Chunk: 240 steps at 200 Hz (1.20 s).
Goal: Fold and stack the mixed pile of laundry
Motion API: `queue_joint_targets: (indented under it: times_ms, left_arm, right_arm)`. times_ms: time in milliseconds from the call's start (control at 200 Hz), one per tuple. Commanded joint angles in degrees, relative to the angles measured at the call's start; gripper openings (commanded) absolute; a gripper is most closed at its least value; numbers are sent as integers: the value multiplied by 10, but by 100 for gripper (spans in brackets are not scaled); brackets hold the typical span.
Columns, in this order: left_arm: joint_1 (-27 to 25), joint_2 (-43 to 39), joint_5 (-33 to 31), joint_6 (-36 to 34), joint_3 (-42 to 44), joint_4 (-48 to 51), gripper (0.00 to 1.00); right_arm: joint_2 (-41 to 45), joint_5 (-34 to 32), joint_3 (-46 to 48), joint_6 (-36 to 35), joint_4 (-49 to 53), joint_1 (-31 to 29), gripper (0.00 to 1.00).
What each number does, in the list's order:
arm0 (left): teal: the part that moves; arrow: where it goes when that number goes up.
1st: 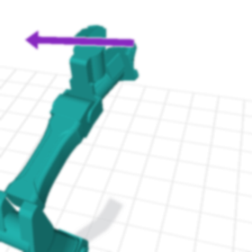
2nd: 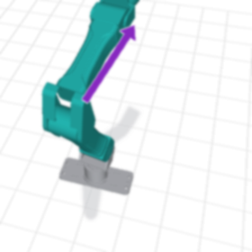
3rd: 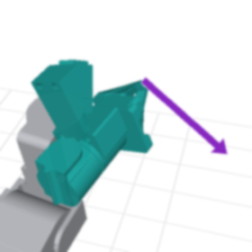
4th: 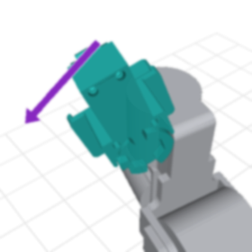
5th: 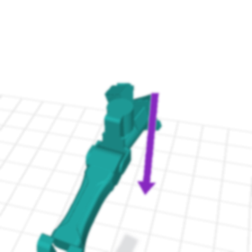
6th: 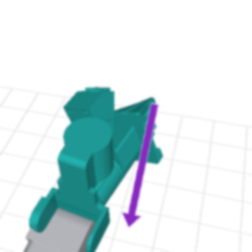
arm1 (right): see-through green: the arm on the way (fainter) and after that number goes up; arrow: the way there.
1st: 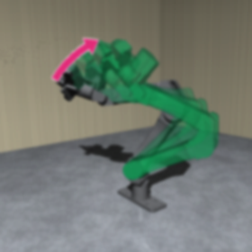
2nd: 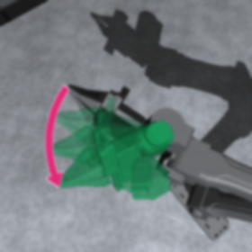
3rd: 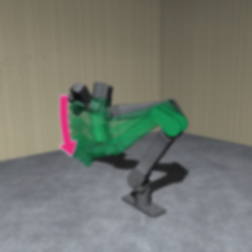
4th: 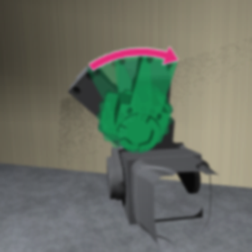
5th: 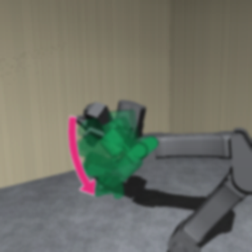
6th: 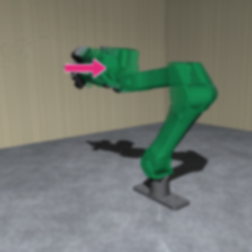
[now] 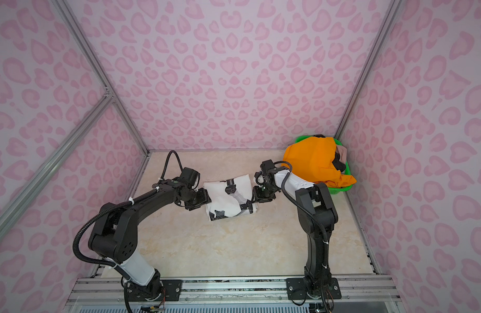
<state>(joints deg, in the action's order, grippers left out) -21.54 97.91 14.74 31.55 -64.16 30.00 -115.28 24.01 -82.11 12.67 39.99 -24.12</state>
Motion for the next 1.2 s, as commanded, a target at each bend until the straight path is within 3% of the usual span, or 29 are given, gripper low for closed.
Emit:
queue_joint_targets:
  times_ms: [0, 170, 190, 275, 470, 685, 740, 905, 1045, 1195]
  left_arm:
    - [-6, 25, -18, 8, -4, -26, 57]
    - [-7, 81, -25, 7, -40, -16, 37]
    - [-7, 86, -28, 7, -45, -13, 29]
    - [-7, 111, -49, 5, -72, 7, 16]
    - [16, 161, -118, -2, -142, 79, 11]
    - [52, 185, -230, -33, -235, 171, 10]
    - [58, 185, -244, -42, -258, 190, 13]
    - [62, 178, -248, -70, -314, 228, 35]
    - [62, 141, -215, -78, -308, 231, 61]
    - [62, 136, -147, -111, -285, 211, 65]
  right_arm:
    - [-21, 3, 5, 22, -25, -8, 39]
    - [-59, 3, -21, 44, -36, -25, 32]
    - [-65, 2, -27, 46, -35, -27, 31]
    - [-87, 2, -58, 48, -29, -39, 31]
    - [-120, -1, -138, 47, -14, -57, 36]
    - [-46, -76, -142, 11, 22, -49, 43]
    - [-19, -91, -127, 2, 29, -43, 44]
    - [64, -86, -43, 6, 15, -17, 44]
    - [113, -81, 10, 9, 7, -10, 44]
    - [140, -69, 41, 16, -3, -9, 44]
